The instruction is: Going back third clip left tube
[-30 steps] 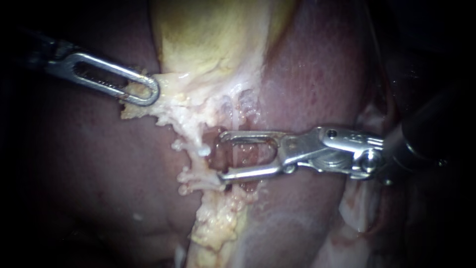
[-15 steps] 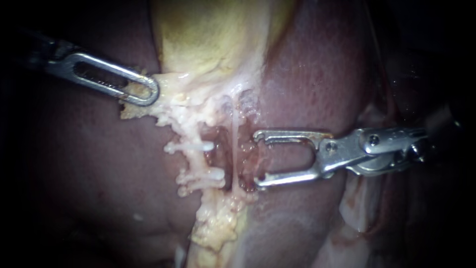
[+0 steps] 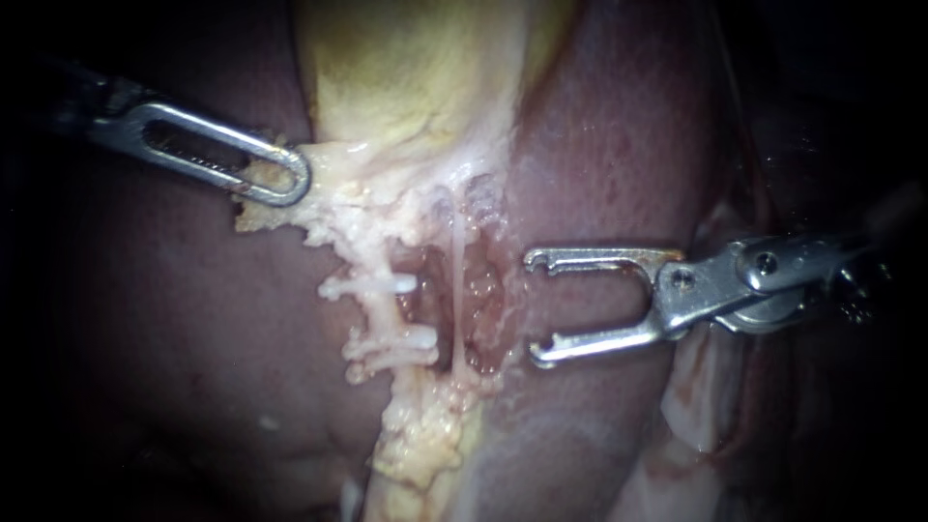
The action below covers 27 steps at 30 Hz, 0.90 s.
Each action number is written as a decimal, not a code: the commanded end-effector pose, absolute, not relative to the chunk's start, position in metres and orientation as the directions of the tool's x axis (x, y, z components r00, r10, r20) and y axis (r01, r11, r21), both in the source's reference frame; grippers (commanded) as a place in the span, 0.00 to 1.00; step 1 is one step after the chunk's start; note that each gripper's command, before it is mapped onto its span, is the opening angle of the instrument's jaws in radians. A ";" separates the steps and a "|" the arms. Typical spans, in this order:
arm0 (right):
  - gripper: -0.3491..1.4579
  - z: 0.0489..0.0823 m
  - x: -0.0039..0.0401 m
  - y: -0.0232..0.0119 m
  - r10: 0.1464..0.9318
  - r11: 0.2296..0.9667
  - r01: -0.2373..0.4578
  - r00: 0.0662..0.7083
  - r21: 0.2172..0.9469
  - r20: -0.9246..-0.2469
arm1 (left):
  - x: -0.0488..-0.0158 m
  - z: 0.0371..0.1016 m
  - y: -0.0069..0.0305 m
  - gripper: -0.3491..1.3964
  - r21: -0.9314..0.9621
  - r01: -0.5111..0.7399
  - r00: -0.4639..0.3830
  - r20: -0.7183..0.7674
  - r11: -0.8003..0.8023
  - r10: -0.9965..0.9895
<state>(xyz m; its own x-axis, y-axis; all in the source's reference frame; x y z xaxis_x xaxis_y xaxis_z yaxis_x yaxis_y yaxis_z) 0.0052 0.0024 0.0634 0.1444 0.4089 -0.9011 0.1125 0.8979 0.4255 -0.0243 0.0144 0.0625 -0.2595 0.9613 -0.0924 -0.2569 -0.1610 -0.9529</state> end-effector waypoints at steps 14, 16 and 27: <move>0.47 0.0633 0.0047 0.0024 0.405 0.899 0.115 0.144 0.422 -0.903 | -0.0278 0.0676 0.0141 0.00 -0.945 -0.273 -0.258 -0.107 -0.179 0.960; 0.47 0.0633 0.0047 0.0024 0.405 0.899 0.115 0.144 0.422 -0.903 | -0.0283 0.0682 0.0140 0.00 -0.945 -0.272 -0.261 -0.108 -0.180 0.959; 0.47 0.0629 0.0047 0.0025 0.406 0.899 0.116 0.143 0.423 -0.902 | -0.0284 0.0686 0.0139 0.00 -0.945 -0.271 -0.263 -0.109 -0.181 0.959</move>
<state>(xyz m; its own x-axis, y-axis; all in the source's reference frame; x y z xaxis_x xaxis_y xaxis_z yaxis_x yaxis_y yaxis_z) 0.0047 0.0024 0.0629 0.1430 0.4066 -0.9023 0.1170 0.8984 0.4234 -0.0283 0.0139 0.0687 -0.2633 0.9586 -0.1086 -0.2710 -0.1815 -0.9453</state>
